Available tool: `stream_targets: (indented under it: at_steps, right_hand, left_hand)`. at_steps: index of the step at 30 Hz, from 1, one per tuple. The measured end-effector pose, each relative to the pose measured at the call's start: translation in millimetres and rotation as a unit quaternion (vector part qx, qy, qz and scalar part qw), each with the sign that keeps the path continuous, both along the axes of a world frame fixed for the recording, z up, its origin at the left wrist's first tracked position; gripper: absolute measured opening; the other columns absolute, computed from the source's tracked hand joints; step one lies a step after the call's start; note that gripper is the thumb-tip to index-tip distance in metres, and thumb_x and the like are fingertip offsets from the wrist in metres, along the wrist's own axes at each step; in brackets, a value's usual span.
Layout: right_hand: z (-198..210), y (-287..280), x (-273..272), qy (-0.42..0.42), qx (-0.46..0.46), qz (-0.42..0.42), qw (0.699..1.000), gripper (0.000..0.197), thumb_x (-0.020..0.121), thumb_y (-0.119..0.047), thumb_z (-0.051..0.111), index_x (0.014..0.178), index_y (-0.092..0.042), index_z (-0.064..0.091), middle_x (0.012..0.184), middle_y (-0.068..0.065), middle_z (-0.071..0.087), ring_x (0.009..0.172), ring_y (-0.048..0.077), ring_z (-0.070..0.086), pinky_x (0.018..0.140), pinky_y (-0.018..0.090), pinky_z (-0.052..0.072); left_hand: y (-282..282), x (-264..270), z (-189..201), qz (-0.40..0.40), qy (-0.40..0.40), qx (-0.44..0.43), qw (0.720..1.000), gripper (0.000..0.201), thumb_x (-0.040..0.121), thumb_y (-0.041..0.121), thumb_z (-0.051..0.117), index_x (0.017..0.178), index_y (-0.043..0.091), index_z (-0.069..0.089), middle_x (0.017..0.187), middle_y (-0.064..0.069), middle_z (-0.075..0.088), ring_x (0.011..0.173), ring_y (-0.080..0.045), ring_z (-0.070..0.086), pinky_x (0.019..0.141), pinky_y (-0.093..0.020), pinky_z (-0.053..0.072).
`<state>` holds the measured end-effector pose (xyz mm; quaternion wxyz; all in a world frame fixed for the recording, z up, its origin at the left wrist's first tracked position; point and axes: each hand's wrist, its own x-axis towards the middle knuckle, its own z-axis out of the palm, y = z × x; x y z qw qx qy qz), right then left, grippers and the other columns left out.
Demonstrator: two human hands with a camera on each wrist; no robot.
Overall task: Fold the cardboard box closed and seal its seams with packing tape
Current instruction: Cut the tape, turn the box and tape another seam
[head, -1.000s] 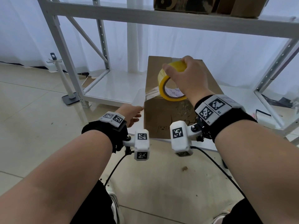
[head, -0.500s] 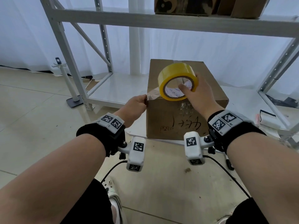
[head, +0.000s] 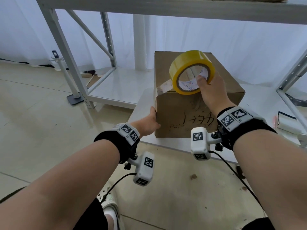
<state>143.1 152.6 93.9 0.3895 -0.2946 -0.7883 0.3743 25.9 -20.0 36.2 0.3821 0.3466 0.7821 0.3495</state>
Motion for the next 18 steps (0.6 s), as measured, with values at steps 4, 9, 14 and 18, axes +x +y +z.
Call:
stream_targets:
  at_steps: [4, 9, 14, 18]
  right_hand:
    - [-2, 8, -10, 0.001, 0.007, 0.004, 1.000, 0.026, 0.096, -0.025, 0.049, 0.111, -0.005, 0.058, 0.098, 0.005, 0.062, 0.090, 0.014, 0.058, 0.076, 0.022, 0.043]
    - [-2, 12, -16, -0.007, 0.021, 0.001, 1.000, 0.023, 0.096, -0.024, 0.049, 0.104, -0.004, 0.058, 0.088, 0.002, 0.059, 0.080, 0.012, 0.055, 0.062, 0.011, 0.038]
    - [-2, 10, -9, -0.013, 0.010, 0.021, 1.000, 0.025, 0.096, -0.027, 0.051, 0.113, -0.009, 0.057, 0.099, 0.001, 0.061, 0.092, 0.012, 0.057, 0.073, 0.014, 0.042]
    - [6, 8, -4, 0.023, 0.001, 0.027, 0.999, 0.026, 0.093, -0.024, 0.058, 0.118, -0.019, 0.053, 0.103, -0.005, 0.061, 0.096, 0.008, 0.056, 0.078, 0.011, 0.044]
  left_hand:
    - [16, -16, 17, 0.056, -0.003, 0.099, 0.994, 0.091, 0.093, -0.001, 0.049, 0.149, 0.024, -0.017, 0.157, -0.002, 0.011, 0.140, -0.020, 0.023, 0.090, -0.020, 0.026]
    - [17, -19, -2, 0.000, -0.011, 0.076, 0.997, 0.103, 0.087, -0.005, 0.056, 0.147, 0.024, -0.023, 0.156, -0.001, 0.014, 0.127, -0.011, 0.029, 0.093, -0.019, 0.034]
    - [4, -38, -7, -0.051, 0.154, 0.030, 0.986, 0.085, 0.090, -0.005, 0.043, 0.151, 0.021, -0.011, 0.159, 0.002, -0.002, 0.146, -0.015, 0.000, 0.112, -0.022, 0.006]
    - [13, -48, 26, -0.019, 0.245, 0.184, 0.952, 0.067, 0.097, 0.000, 0.040, 0.152, 0.025, 0.011, 0.157, 0.009, 0.014, 0.142, -0.005, 0.013, 0.107, -0.010, 0.010]
